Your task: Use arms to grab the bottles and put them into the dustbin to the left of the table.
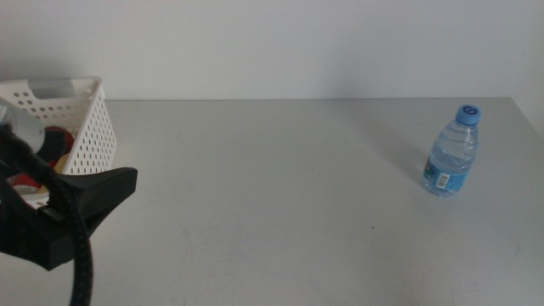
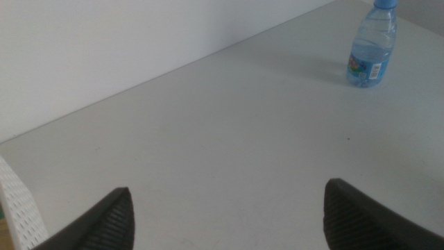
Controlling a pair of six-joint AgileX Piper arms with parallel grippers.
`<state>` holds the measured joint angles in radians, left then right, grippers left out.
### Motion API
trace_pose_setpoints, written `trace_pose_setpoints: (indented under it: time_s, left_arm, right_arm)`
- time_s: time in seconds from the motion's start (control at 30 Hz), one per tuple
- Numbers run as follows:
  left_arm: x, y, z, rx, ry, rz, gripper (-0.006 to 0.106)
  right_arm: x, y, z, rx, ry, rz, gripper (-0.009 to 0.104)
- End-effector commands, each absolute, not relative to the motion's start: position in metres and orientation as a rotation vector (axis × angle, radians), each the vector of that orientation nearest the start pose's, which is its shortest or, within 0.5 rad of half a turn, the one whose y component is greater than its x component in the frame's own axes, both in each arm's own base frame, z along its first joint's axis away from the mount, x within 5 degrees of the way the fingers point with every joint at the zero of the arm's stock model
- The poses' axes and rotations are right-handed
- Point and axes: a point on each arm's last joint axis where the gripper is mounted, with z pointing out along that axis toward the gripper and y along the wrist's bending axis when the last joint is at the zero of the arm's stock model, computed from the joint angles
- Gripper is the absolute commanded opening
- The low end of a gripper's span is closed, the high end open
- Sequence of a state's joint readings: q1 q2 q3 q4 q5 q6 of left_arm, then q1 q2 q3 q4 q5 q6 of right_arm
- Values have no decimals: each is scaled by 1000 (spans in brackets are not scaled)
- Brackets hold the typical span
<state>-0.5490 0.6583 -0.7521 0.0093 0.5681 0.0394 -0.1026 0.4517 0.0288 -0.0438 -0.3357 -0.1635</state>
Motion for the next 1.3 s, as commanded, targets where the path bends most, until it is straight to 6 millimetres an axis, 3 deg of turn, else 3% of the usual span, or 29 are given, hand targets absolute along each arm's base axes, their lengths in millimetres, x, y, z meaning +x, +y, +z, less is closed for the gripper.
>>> trace_pose_setpoints:
  time_s: [0.0, 0.23, 0.43, 0.6, 0.83, 1.0, 1.27]
  left_arm:
    - [109, -67, 375, 540, 1791, -360, 93]
    - [109, -67, 375, 540, 1791, -360, 93]
    - [109, -67, 375, 540, 1791, -360, 93]
    - [109, -67, 375, 540, 1791, -360, 93]
    - [109, -67, 374, 542, 1791, -355, 93]
    - [109, -67, 374, 542, 1791, -355, 93]
    - [109, -67, 375, 542, 1790, -356, 93]
  right_arm:
    - [106, -5, 208, -174, 1555, -243, 75]
    - [136, 6, 196, -324, 1526, -139, 75]
    - [154, 9, 190, -244, 1426, 4, 75]
    - [172, 6, 172, -219, 1545, 22, 75]
    - [186, 10, 159, -156, 1626, 186, 75]
    - [200, 8, 159, -143, 1616, 196, 75]
    - [244, 1, 170, -102, 1533, 182, 75]
